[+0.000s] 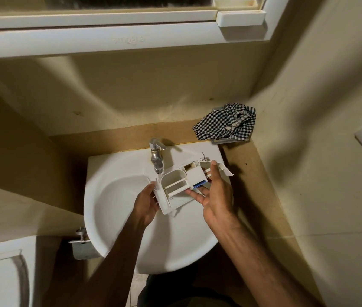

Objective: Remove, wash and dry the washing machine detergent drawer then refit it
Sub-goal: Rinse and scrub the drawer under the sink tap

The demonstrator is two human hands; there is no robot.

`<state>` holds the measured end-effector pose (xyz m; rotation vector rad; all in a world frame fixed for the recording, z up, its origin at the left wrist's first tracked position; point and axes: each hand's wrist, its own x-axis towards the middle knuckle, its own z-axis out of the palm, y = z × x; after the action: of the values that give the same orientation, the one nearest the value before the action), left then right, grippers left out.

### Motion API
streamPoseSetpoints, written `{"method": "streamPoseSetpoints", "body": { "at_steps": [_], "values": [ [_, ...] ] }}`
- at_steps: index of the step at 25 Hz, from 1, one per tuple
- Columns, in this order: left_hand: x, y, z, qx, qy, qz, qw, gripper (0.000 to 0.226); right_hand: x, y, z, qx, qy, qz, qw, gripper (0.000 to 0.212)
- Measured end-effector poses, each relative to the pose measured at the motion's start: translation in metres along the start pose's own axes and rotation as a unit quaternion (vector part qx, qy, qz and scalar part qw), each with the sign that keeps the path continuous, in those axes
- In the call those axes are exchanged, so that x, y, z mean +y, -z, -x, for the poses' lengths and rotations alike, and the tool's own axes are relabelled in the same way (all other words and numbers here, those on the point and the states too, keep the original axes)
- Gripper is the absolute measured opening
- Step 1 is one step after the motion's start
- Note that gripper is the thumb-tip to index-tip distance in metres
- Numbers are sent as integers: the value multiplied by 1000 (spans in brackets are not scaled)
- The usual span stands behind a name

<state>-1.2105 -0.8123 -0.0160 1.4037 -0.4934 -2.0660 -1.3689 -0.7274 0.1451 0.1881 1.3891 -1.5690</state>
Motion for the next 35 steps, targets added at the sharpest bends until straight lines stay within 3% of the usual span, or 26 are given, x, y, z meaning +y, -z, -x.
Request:
{"method": "streamPoseSetpoints", "body": {
  "at_steps": [7,13,17,21,25,29,31,35],
  "values": [
    [6,2,4,-8,-2,-32,999,23,9,14,-5,21,-3,-4,1000,21],
    [18,26,20,-24,61,-55,996,59,20,42,-10,57,5,59,997,26],
    [35,40,29,-45,89,-82,992,58,34,51,-15,38,-4,104,994,26],
    [44,43,38,-77,110,-134,982,74,47,59,-38,-15,-39,170,985,35],
    [41,42,52,-109,139,-54,983,83,46,60,-56,-95,-110,192,971,43],
    [39,39,65,-75,72,-46,994,64,36,45,-71,-146,-123,225,955,31],
    [37,40,70,-63,20,-47,997,48,38,35,-85,-133,-104,277,946,29],
    [28,53,67,-41,-68,-53,995,43,55,21,-116,-55,32,320,945,31]
  ]
}}
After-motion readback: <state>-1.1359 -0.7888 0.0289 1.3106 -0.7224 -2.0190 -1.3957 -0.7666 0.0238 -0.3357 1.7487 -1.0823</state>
